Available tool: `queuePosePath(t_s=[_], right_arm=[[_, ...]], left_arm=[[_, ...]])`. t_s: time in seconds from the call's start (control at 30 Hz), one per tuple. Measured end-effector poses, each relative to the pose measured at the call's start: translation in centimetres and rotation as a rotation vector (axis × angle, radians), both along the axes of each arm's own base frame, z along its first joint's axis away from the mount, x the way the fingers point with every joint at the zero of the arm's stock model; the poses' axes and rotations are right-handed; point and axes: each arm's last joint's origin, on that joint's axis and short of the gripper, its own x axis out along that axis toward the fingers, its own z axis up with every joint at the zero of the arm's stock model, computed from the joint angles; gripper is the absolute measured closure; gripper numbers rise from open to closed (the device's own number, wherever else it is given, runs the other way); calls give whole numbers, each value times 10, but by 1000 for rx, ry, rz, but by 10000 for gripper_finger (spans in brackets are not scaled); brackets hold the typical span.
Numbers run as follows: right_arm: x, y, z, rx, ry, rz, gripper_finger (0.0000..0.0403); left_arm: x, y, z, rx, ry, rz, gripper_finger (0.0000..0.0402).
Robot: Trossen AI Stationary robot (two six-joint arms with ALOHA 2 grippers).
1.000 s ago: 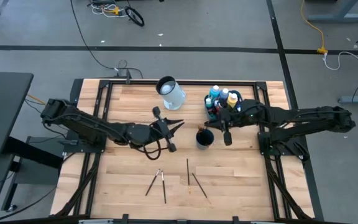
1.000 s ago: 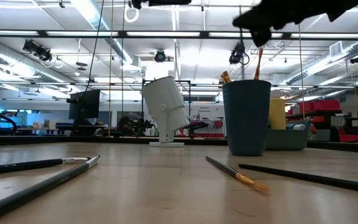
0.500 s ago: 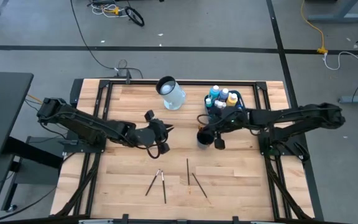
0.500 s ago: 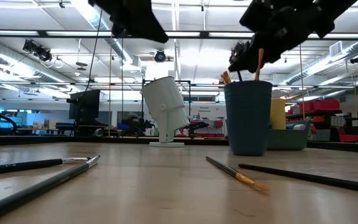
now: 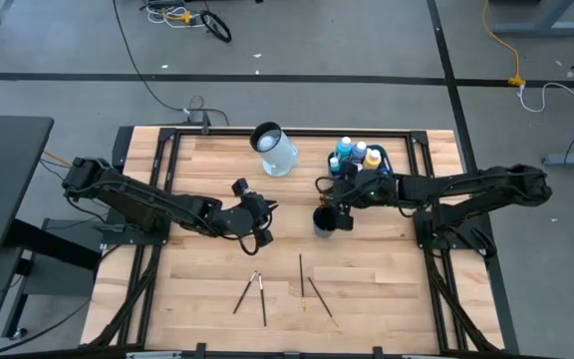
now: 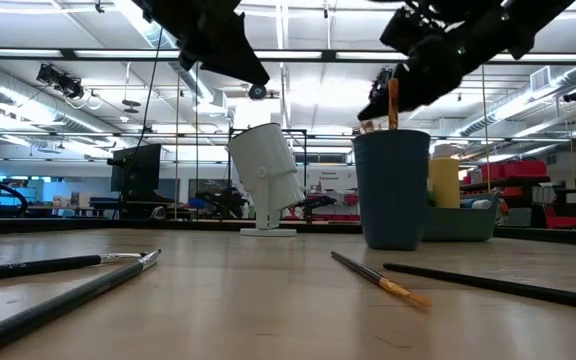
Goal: Pick & Place Paint Supplies
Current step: Put the gold paintbrush into the blue cup, then put the silver paintbrush into the blue cup
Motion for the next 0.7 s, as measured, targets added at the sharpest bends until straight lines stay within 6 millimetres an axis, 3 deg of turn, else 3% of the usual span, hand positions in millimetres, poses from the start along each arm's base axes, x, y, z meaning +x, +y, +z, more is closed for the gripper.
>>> queuePosePath(t_s=[0.3,0.47,0.7], right_arm=[[-6,1,29,-33,-194,5,319],[-7,1,35,-36,-244,4,319],[-7,1,34,-88,-228,27,319]], left_arm=[[2,0,-5,-19,13,-4,352],[2,-1,-5,-36,11,-12,352],[3,-6,-7,-262,-15,-91,352]])
